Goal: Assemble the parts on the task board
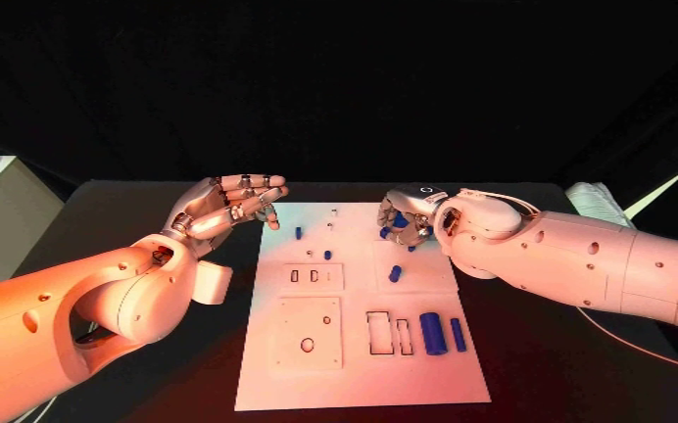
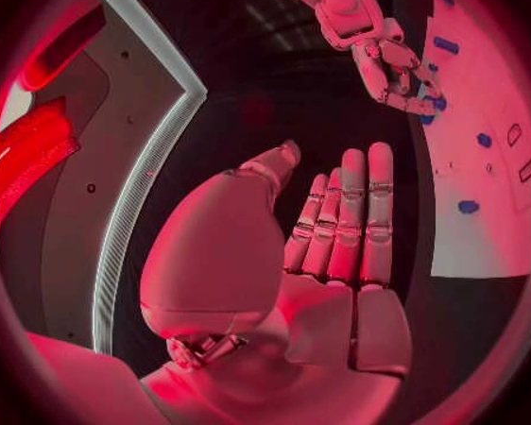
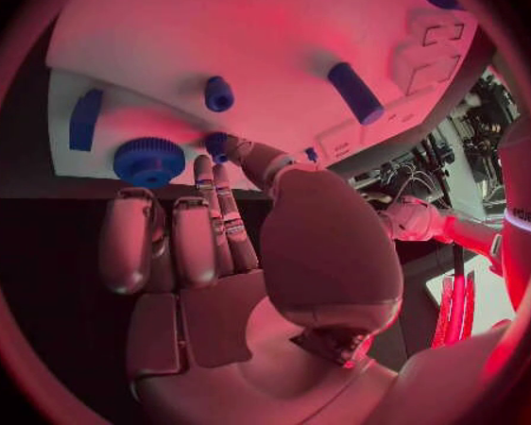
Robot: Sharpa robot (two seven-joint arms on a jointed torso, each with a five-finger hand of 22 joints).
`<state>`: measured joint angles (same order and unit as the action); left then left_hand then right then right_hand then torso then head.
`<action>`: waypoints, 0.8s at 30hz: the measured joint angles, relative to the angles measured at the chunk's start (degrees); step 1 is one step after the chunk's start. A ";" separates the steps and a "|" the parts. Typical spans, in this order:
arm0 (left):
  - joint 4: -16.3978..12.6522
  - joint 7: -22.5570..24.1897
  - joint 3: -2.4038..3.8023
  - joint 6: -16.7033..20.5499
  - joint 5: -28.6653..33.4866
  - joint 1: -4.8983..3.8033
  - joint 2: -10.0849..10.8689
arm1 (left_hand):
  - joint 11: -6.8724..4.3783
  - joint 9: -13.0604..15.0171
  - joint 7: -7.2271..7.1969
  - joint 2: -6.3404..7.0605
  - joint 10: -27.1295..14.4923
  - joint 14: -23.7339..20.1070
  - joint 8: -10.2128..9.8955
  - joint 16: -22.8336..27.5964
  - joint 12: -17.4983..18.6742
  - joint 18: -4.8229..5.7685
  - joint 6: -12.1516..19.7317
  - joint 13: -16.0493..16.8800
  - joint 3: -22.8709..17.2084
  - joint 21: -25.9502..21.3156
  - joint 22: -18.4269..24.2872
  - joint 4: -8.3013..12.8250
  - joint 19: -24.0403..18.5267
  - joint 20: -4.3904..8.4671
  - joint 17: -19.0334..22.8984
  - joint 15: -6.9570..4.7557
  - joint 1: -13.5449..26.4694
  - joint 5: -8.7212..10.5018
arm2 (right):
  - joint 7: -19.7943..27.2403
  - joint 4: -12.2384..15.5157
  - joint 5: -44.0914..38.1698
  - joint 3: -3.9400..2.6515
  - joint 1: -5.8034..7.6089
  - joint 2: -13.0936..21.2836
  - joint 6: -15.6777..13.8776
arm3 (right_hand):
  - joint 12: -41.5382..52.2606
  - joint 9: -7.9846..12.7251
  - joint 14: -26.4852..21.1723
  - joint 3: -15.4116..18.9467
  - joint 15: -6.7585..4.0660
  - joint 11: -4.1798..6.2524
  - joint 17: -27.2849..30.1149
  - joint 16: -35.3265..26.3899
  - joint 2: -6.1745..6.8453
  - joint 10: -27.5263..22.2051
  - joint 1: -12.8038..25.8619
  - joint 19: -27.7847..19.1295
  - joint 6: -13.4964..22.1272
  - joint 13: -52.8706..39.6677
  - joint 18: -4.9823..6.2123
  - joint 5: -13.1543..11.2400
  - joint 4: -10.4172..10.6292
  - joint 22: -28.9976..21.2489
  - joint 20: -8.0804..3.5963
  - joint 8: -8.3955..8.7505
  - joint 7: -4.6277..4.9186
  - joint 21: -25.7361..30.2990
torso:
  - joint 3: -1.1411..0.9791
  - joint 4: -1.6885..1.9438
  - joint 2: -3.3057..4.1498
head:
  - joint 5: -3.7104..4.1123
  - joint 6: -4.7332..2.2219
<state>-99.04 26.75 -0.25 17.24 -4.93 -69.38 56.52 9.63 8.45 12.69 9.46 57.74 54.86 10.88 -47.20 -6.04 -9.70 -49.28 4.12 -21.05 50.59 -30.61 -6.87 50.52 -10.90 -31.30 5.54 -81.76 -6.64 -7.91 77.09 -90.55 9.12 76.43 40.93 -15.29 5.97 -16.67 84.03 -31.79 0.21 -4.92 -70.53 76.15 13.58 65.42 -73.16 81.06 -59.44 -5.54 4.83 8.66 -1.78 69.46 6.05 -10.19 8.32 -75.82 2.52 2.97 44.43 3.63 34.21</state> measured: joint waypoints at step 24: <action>-0.02 -0.40 0.01 -0.14 -0.02 -0.13 0.12 | 0.00 0.01 0.00 0.00 0.00 0.00 0.00 -0.28 0.05 0.00 0.00 -0.01 -0.32 0.39 -0.18 0.00 0.01 0.01 -0.07 0.00 0.00 0.00 | -0.39 -1.42 -0.55 -0.12 -0.11 -1.47 0.10 | 1.44 -2.25 0.00 -2.88 -0.43 1.22 -0.97 1.67 -2.20 3.68 -1.57 0.72 -2.16 -1.06 0.01 -1.88 0.13 2.86 -0.72 -1.77 -1.13 -1.95 | 0.12 0.16 0.30 | -0.05 0.10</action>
<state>-99.06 26.35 -0.24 17.10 -4.95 -69.51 56.63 9.63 8.46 12.69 9.46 57.74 54.86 10.88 -47.48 -5.99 -9.69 -49.28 4.12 -21.36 50.98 -30.79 -6.87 50.54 -10.89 -31.36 5.55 -81.76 -6.65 -8.30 75.67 -91.10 9.00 76.32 39.46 -15.18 7.41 -18.92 84.03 -34.67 -0.23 -3.70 -71.51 77.82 11.38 69.10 -74.73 81.78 -61.60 -6.59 4.84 6.78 -1.65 72.32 5.33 -11.97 7.19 -77.77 2.64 3.14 44.73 3.58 34.31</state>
